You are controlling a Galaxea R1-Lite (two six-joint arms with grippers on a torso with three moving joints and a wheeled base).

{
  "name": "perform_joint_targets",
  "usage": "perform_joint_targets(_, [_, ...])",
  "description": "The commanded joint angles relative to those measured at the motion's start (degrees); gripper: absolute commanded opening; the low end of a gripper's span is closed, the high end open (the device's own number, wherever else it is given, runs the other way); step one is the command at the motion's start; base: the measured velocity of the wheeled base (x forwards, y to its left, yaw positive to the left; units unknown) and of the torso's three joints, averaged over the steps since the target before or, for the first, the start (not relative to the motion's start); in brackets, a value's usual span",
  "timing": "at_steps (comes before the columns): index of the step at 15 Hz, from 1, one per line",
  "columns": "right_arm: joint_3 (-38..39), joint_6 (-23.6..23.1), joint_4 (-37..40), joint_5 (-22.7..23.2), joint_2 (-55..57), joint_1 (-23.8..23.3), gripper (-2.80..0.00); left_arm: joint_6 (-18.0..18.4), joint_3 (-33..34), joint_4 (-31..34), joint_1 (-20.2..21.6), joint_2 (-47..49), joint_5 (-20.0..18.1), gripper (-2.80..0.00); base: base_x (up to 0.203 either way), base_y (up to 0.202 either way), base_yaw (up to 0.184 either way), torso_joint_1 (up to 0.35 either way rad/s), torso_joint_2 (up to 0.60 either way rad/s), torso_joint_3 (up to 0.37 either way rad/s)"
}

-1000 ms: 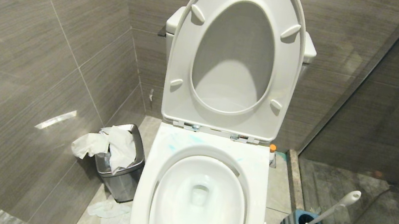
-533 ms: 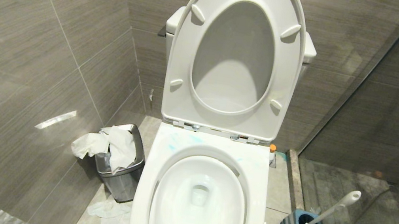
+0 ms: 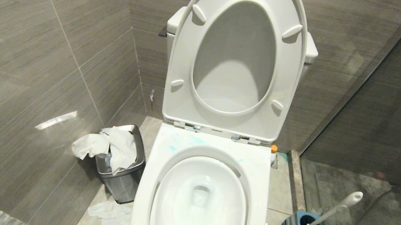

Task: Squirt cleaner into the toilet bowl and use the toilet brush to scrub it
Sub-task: Pour in the cleaning agent

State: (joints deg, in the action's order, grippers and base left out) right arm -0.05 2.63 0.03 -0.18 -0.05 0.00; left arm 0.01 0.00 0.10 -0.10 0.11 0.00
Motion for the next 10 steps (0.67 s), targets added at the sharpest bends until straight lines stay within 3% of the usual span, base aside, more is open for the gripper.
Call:
perform_joint_targets(1, [0.0, 0.0, 0.0, 0.0, 0.0, 0.0, -2.8, 0.0, 0.0, 0.0, 0.0, 0.1, 0.0, -2.8, 0.0, 0.0, 0.0, 0.0, 0.0, 0.0])
perform_joint_targets(10, [0.0, 0.0, 0.1, 0.0, 0.0, 0.0, -2.8, 0.0, 0.0, 0.0, 0.0, 0.1, 0.0, -2.8, 0.0, 0.0, 0.0, 0.0, 0.0, 0.0])
